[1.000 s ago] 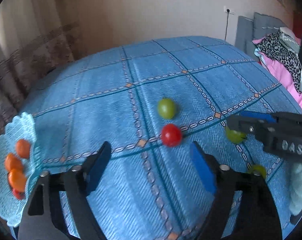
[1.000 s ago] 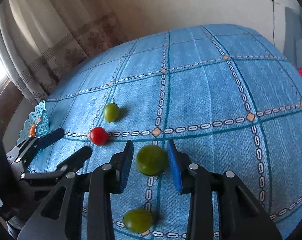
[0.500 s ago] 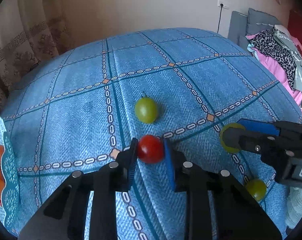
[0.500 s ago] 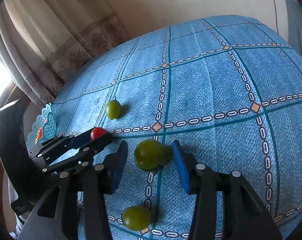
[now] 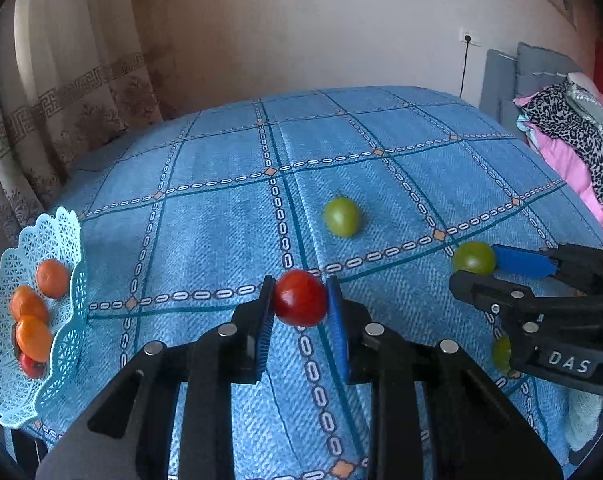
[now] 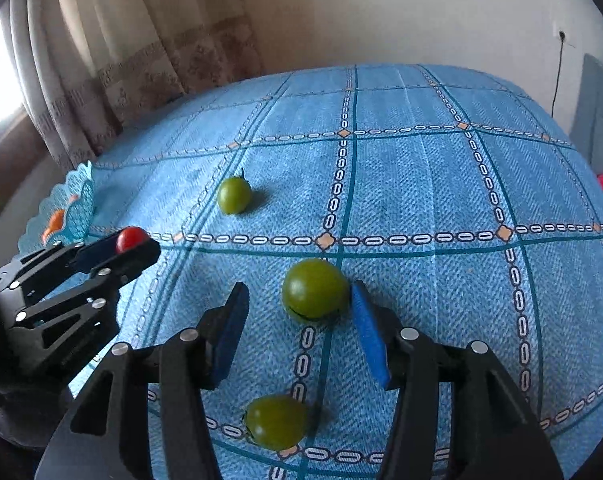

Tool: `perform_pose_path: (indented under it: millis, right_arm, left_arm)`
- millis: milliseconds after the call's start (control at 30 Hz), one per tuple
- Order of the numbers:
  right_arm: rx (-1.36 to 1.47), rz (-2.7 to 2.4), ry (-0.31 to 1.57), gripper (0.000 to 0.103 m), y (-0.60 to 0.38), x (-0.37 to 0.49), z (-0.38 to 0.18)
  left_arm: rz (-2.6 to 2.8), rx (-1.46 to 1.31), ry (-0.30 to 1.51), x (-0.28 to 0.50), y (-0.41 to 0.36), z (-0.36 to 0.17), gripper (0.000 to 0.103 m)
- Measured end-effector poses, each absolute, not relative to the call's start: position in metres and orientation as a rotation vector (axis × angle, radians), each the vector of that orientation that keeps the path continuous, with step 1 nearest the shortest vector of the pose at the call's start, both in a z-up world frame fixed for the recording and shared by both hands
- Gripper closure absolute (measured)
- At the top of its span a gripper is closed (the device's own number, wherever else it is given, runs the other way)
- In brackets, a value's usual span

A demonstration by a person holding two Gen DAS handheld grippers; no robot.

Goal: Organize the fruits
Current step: 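Grasp a second red cherry tomato with the left tool while the right tool holds the green tomato, then carry both tomatoes to the blue basket and open both tools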

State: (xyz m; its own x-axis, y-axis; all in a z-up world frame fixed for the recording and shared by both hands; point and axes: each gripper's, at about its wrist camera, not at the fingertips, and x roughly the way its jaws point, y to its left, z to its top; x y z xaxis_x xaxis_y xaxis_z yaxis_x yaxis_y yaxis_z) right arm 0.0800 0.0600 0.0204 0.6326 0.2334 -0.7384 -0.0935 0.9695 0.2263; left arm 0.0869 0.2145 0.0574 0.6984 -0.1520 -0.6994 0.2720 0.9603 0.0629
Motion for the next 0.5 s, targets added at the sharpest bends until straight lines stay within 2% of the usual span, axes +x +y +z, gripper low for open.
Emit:
perform_pose_path:
  millis: [167, 300, 500]
  right_arm:
    - [0.164, 0.177, 0.885, 0.051, 0.059, 0.086, 0.015]
    - [0.145, 0.15, 0.877, 0.066, 0.058, 0.089, 0.013]
    - [0.168, 0.155, 0.866, 0.069, 0.053, 0.088, 0.016]
  left_arm:
    - [-0.241, 0.151, 0.768, 0.088, 0.215, 0.056, 0.077]
    - [-0.239, 0.142, 0.773, 0.089, 0.217, 0.054, 0.077]
    - [-0.231, 0.122, 0.764, 0.087, 0.225, 0.056, 0.077]
